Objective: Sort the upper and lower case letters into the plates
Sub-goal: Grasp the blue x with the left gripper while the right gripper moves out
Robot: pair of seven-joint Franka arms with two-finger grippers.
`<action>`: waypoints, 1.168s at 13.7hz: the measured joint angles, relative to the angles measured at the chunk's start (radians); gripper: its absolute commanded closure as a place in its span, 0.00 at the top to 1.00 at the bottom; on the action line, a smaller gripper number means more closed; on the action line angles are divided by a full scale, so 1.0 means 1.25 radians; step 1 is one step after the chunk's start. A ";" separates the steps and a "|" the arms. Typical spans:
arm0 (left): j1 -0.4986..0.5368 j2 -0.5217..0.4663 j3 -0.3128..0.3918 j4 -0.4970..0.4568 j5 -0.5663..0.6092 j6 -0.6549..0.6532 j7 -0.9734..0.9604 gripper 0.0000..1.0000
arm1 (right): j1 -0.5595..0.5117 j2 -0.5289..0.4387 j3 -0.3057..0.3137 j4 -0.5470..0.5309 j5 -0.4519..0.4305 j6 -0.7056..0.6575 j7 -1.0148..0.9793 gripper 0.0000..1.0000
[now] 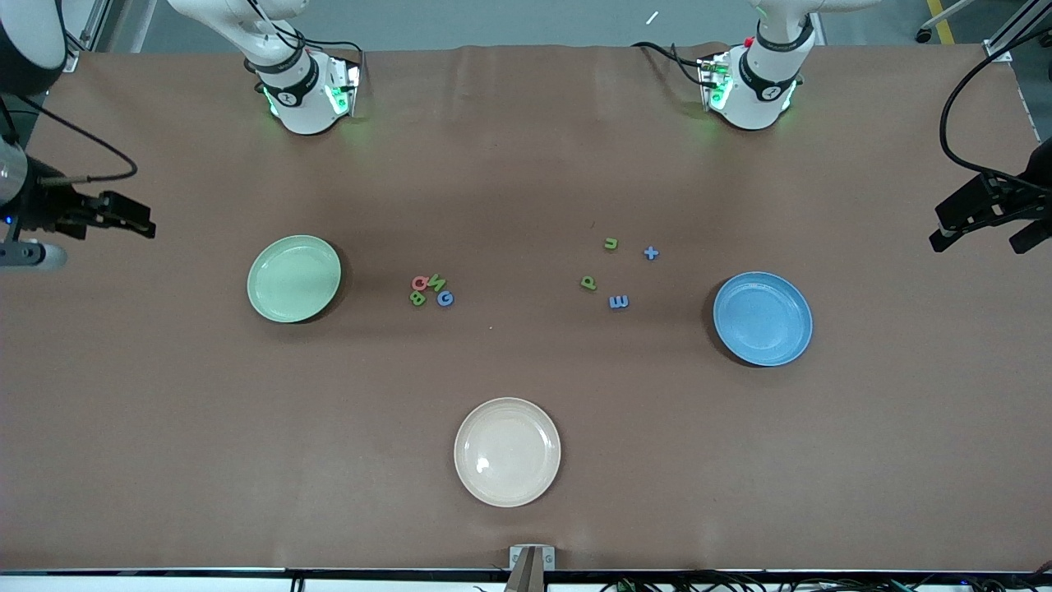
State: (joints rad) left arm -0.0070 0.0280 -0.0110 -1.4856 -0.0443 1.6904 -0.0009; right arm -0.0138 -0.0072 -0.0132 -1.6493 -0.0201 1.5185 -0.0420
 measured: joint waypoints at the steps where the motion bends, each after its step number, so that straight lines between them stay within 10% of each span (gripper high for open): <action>1: 0.000 0.000 0.000 0.000 0.000 0.000 0.000 1.00 | 0.000 -0.018 0.000 -0.016 0.000 0.001 0.000 1.00; 12: 0.001 0.012 -0.011 -0.069 -0.021 -0.020 -0.061 1.00 | 0.000 -0.095 0.001 -0.057 0.014 0.002 0.000 1.00; 16: -0.002 0.014 -0.131 -0.165 -0.027 -0.010 -0.156 1.00 | 0.000 -0.095 0.001 -0.058 0.029 0.025 0.000 1.00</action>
State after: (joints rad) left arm -0.0100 0.0454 -0.1751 -1.6924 -0.0784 1.6774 -0.1957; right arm -0.0138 -0.1258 -0.0125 -1.7213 0.0156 1.5499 -0.0422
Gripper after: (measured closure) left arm 0.000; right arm 0.000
